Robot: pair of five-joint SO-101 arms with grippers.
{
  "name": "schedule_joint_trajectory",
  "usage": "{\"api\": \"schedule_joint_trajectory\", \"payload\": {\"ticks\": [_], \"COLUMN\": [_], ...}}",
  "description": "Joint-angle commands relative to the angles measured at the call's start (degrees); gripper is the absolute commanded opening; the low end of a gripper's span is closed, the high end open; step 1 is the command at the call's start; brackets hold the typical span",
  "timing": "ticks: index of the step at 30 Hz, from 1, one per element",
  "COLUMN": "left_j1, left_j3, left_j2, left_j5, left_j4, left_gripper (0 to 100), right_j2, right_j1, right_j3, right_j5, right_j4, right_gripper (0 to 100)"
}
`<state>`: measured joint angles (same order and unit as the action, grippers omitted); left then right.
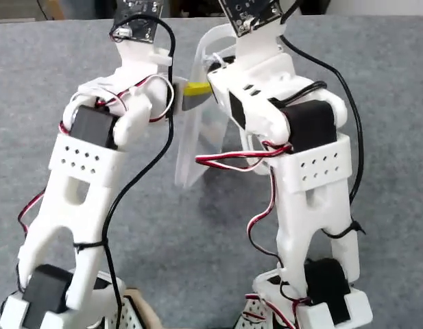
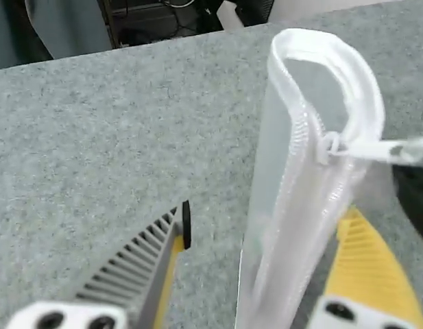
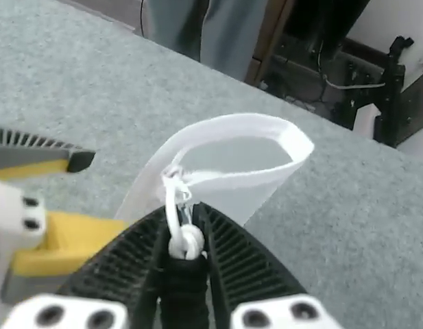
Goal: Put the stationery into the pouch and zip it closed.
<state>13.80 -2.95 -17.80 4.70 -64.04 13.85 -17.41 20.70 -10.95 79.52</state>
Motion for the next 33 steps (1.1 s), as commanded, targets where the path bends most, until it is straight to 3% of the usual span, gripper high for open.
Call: {"api": "schedule_joint_trajectory", "payload": {"ticks": [1,11,19,33], "left_j1": [0.5,0.1,-1.5,-5.3], "left_j3": [-0.1,-0.7,-0.8,-4.7], "left_j2": [0.5,3.3,0.2,-1.1], "left_j5": [-0.4,-0.4,-4.8,-6.3], "left_j4": [2.8,5.3,5.0,5.3], "left_gripper": [35,35,35,35], "right_j2": [0.8,4.5,4.7,4.9], "right_j1": [0.9,0.8,0.8,-7.5], "right_j3": [2.9,2.7,2.8,14.2], "right_j5": [0.6,0.2,0.2,-1.9], "right_j4": [0.5,2.5,2.6,11.8], "right_gripper": [1.2,1.2,1.2,1.2]}}
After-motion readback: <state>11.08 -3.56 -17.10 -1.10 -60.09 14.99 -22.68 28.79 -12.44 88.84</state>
